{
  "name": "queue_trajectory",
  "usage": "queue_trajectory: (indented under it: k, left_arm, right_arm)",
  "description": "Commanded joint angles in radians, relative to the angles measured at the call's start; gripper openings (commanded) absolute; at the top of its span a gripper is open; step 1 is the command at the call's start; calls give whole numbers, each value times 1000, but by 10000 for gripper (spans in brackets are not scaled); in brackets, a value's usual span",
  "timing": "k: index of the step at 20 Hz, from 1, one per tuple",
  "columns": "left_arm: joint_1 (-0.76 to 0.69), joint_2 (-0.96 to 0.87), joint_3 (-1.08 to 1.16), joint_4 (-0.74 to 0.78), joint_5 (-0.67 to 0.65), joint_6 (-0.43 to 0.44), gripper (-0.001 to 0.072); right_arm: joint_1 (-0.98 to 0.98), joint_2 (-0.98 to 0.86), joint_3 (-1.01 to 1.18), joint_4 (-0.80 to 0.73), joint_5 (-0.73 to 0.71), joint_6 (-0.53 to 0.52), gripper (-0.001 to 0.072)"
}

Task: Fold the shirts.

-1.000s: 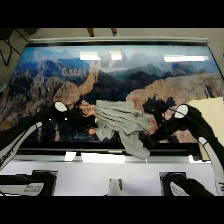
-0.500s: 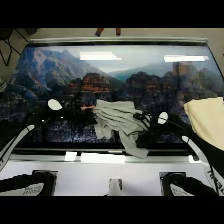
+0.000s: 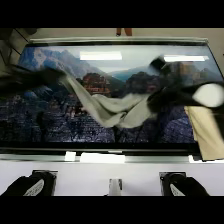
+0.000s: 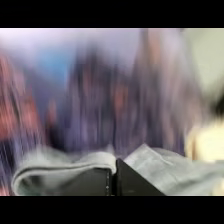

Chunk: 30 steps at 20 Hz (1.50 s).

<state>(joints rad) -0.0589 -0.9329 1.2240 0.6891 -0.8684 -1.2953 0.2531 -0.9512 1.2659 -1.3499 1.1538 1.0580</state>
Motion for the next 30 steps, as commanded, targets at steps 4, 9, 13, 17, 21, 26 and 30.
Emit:
queue_trajectory:
  k: [4, 9, 13, 17, 21, 26, 30]
  left_arm:
    - [201, 318, 337, -2, 340, -79, 35]
    - [200, 349, 340, 16, 420, -78, 35]
    - [212, 321, 339, 341, 298, -174, 35]
    - [229, 230, 281, 568, -66, -275, 36]
    - [227, 178, 96, 550, -66, -349, 36]
    - [241, 127, -103, 579, -32, -349, 37]
    - [240, 93, -233, 575, -33, -349, 36]
  right_arm:
    - [0, 267, 531, -330, -229, 169, 29]
    - [0, 298, 549, -375, -138, 115, 29]
    - [0, 265, 548, -511, 53, 93, 30]
    - [0, 103, 547, -612, 137, 94, 30]
    - [0, -190, 548, -539, -227, 375, 30]
    - [0, -539, 548, -361, -445, 611, 30]
    - [1, -692, 548, -34, -130, 463, 252]
